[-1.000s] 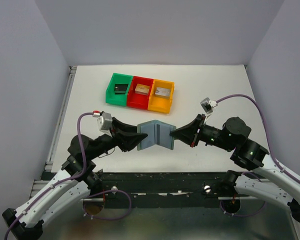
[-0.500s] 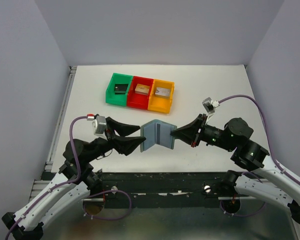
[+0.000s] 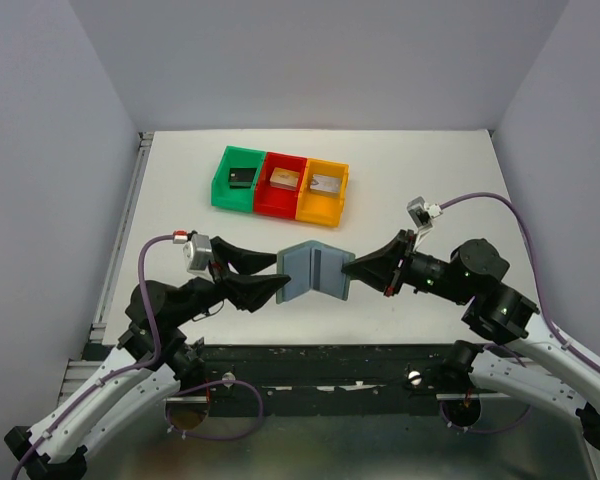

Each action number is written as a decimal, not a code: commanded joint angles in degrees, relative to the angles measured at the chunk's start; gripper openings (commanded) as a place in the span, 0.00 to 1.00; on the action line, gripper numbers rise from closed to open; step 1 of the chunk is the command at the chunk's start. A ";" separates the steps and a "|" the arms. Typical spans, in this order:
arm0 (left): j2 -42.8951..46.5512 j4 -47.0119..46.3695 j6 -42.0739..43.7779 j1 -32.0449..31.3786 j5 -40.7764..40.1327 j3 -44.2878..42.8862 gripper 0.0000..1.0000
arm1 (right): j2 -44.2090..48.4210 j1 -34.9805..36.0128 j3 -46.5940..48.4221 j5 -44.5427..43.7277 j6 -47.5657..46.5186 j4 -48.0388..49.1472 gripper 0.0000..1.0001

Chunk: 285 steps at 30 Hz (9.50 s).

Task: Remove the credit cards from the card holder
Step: Open the card holder, then place the card holder at the center of the board, then remove the credit card from the card holder.

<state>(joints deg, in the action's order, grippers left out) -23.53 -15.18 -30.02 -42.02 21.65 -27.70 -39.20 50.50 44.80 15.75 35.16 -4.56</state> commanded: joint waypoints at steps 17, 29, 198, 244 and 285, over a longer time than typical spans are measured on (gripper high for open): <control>-1.16 -0.64 0.40 0.27 2.34 -0.16 0.35 | 0.97 -0.67 -0.94 3.32 1.14 5.77 0.00; -4.59 -2.75 -0.21 0.27 7.17 -2.27 0.45 | 1.15 -0.84 -2.34 5.43 2.28 9.30 0.00; -21.89 -25.85 -19.55 0.89 -12.60 19.88 0.00 | -8.16 -6.47 -8.84 2.61 -3.08 -2.93 0.42; -30.37 -0.15 -16.30 5.81 -24.78 12.68 0.55 | -20.30 -6.47 -11.22 -0.20 -4.83 -2.92 0.48; -42.12 2.61 -22.01 1.06 -16.63 10.39 0.50 | -41.84 -6.47 -13.94 0.87 1.67 7.90 0.39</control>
<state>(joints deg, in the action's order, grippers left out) -64.03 -17.47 -51.92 -41.01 9.08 -18.48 -80.60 44.23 32.27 17.85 36.49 2.87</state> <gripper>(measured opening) 0.500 0.391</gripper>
